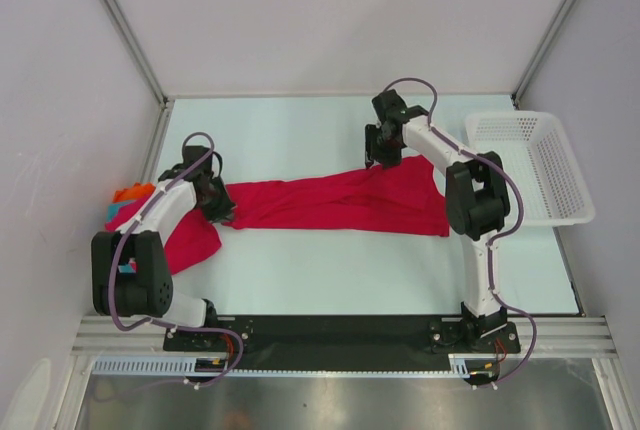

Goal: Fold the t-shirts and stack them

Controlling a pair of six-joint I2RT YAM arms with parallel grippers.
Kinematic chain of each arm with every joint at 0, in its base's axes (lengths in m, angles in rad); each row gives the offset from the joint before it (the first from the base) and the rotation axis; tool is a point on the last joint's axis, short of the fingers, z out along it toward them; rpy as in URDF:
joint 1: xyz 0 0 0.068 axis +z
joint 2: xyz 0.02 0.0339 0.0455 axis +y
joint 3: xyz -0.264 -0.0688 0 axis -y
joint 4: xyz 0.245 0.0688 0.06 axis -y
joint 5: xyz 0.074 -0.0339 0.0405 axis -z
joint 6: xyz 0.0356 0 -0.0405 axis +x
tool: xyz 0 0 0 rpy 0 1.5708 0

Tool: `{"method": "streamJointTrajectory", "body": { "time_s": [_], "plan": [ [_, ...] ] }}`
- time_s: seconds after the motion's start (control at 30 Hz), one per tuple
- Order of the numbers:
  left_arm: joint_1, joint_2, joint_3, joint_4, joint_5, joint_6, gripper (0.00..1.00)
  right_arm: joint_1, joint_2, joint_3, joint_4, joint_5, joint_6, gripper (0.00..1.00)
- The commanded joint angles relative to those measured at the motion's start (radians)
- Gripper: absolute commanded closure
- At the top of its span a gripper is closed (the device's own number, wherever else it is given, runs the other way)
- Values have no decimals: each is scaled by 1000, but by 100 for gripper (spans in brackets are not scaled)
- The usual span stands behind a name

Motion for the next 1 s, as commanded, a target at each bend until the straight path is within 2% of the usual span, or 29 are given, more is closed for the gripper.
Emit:
{"method": "streamJointTrajectory", "body": {
  "time_s": [0.0,0.23,0.33,0.4,0.6,0.63,0.67,0.97],
  "plan": [
    [-1,6,29,23,10,24,97,-3,-13,-19,2,16,7,48],
    [0,12,32,22,9,30,98,-3,0,-44,10,20,13,48],
    [2,15,31,23,10,32,98,-5,-5,-62,18,19,13,52],
    [2,18,29,27,10,33,98,-5,-11,-79,25,16,12,66],
    [5,19,26,30,15,38,98,-11,-34,-111,33,17,13,83],
    [5,19,25,30,15,38,98,-11,-37,-116,34,17,12,89],
    [6,19,25,33,15,36,98,-11,-40,-119,34,19,13,100],
    [8,12,22,33,24,39,98,7,-155,-190,28,74,25,100]
  ]
}}
